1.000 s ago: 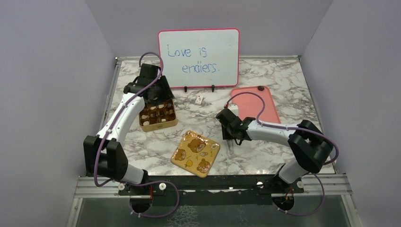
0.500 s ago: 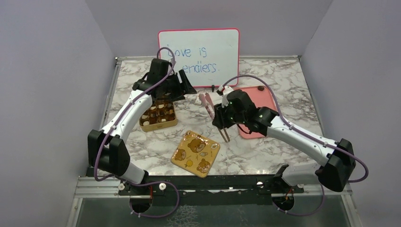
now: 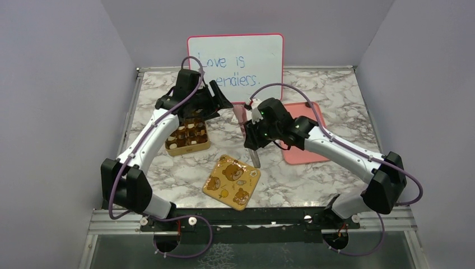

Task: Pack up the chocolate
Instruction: Pick up the clamp at the center of the board.

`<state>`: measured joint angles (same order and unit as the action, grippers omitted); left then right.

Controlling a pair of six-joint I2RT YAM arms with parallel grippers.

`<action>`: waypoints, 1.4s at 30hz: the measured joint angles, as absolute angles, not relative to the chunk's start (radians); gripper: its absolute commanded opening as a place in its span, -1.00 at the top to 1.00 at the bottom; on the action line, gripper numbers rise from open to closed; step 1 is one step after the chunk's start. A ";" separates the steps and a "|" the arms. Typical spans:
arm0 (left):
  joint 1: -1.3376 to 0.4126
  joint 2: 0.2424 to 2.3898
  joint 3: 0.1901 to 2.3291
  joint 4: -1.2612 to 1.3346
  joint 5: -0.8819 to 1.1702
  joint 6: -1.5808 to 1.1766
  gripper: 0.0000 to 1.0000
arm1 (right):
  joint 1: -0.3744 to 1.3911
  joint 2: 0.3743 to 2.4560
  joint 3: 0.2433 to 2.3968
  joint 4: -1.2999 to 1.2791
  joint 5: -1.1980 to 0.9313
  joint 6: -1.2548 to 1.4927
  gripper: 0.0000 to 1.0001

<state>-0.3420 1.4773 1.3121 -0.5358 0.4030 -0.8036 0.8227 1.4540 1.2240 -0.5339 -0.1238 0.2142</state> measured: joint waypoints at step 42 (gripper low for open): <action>-0.114 1.388 1.465 -0.892 -0.023 -0.843 -0.40 | 0.827 1.830 1.940 -0.818 -0.115 -0.036 0.16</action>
<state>-0.1143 1.3884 1.4647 -0.8917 -0.0227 -0.8433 0.8272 1.8301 1.9404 -0.8185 -0.1146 -0.0360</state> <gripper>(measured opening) 0.713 0.421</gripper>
